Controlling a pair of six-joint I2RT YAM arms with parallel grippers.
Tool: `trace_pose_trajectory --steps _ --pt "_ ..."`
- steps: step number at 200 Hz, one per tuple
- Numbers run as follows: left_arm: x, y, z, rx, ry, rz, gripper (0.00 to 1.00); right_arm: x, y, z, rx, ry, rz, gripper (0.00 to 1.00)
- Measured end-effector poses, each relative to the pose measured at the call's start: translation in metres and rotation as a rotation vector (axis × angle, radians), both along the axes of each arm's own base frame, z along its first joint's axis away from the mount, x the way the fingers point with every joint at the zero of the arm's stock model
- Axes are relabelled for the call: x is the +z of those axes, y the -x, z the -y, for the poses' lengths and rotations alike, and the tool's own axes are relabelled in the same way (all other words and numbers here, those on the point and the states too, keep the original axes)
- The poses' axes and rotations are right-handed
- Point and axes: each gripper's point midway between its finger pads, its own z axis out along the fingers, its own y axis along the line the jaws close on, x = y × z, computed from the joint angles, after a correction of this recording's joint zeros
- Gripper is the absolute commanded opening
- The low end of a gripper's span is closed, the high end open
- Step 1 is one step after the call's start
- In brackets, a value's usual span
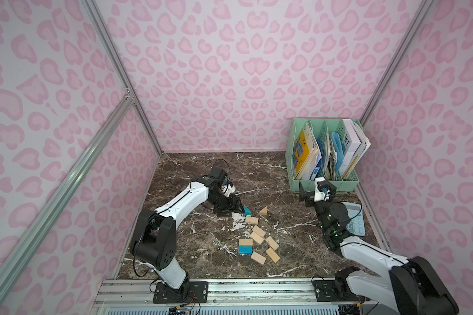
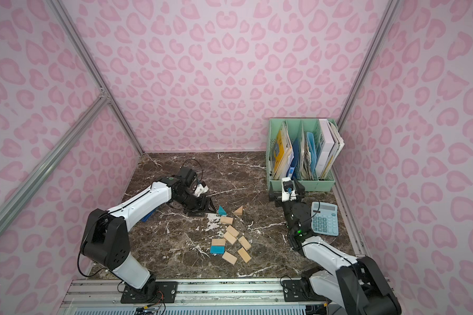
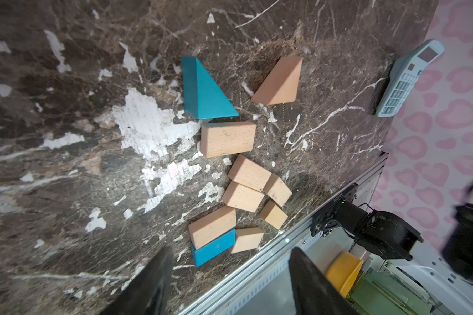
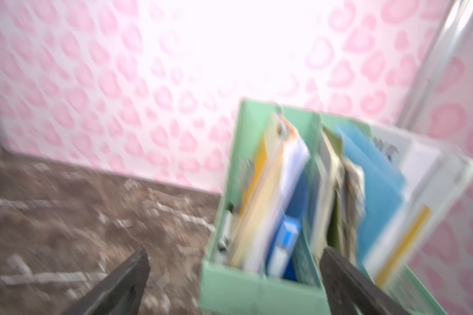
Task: Assemble a carrot with building blocks
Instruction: Adjust the building block at the center of the board.
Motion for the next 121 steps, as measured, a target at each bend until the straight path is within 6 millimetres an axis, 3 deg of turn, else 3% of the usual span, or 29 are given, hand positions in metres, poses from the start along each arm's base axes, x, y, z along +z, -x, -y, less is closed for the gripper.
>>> trace_pose_trajectory --steps 8,18,22,33,38,43,55,77,121 --pt "-0.004 0.002 -0.001 0.0 -0.006 -0.011 0.57 0.023 -0.005 -0.009 0.028 -0.055 -0.02 0.97" --pt "-0.009 0.003 -0.002 0.0 -0.012 -0.025 0.5 0.032 -0.01 -0.025 0.077 -0.09 -0.099 0.87" --pt "-0.011 0.004 -0.002 0.0 -0.014 -0.031 0.45 0.031 -0.012 -0.032 0.097 -0.094 -0.132 0.74" --pt "-0.016 0.005 -0.001 -0.002 -0.012 -0.043 0.3 0.012 -0.014 -0.055 0.166 -0.077 -0.264 0.21" --pt "-0.018 0.005 -0.001 -0.002 -0.012 -0.047 0.27 -0.004 -0.013 -0.068 0.207 -0.065 -0.342 0.07" --pt "-0.02 0.005 0.0 -0.003 -0.01 -0.053 0.23 -0.019 -0.011 -0.078 0.241 -0.05 -0.413 0.0" --pt "-0.024 0.005 0.001 -0.013 -0.007 -0.056 0.12 -0.052 0.002 -0.097 0.314 -0.029 -0.57 0.0" --pt "-0.034 0.003 0.002 -0.02 -0.009 -0.071 0.01 -0.086 0.028 -0.12 0.412 -0.063 -0.755 0.01" --pt "-0.058 0.001 0.005 -0.049 -0.017 -0.122 0.0 -0.148 0.076 -0.149 0.589 -0.156 -1.05 0.16"
